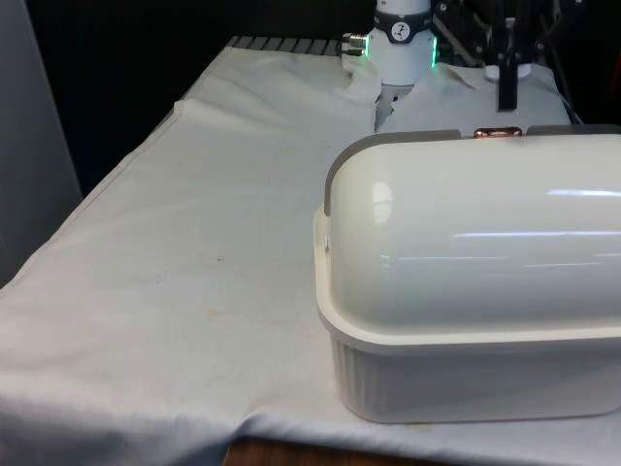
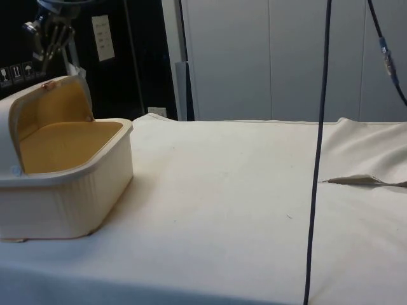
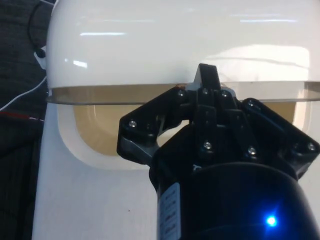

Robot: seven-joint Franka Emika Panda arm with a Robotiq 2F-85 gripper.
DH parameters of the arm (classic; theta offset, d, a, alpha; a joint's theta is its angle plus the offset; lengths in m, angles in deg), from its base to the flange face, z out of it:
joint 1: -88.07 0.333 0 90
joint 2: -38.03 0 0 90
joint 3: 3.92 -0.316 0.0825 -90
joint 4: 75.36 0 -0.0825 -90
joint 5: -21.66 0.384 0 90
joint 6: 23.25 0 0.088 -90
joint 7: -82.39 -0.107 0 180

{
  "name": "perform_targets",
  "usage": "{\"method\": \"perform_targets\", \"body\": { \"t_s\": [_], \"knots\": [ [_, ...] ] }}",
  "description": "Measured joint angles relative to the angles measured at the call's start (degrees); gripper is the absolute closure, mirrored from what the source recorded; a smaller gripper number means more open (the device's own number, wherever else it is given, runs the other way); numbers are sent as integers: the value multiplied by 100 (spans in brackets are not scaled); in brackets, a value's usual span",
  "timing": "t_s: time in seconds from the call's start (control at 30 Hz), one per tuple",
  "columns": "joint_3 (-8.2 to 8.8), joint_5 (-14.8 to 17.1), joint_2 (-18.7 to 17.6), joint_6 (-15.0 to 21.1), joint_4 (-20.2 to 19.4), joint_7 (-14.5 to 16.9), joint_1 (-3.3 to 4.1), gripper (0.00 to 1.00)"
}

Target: Open the lid, then close it.

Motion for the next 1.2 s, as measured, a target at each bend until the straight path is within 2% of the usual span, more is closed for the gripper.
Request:
{"method": "perform_targets", "body": {
  "t_s": [0.4,0.9,1.2],
  "knots": [
    [6,-6,178,-527,292,298,6,100],
    [0,-57,401,-917,498,498,52,100],
    [-6,-63,544,-1066,487,647,63,100]
  ]
}}
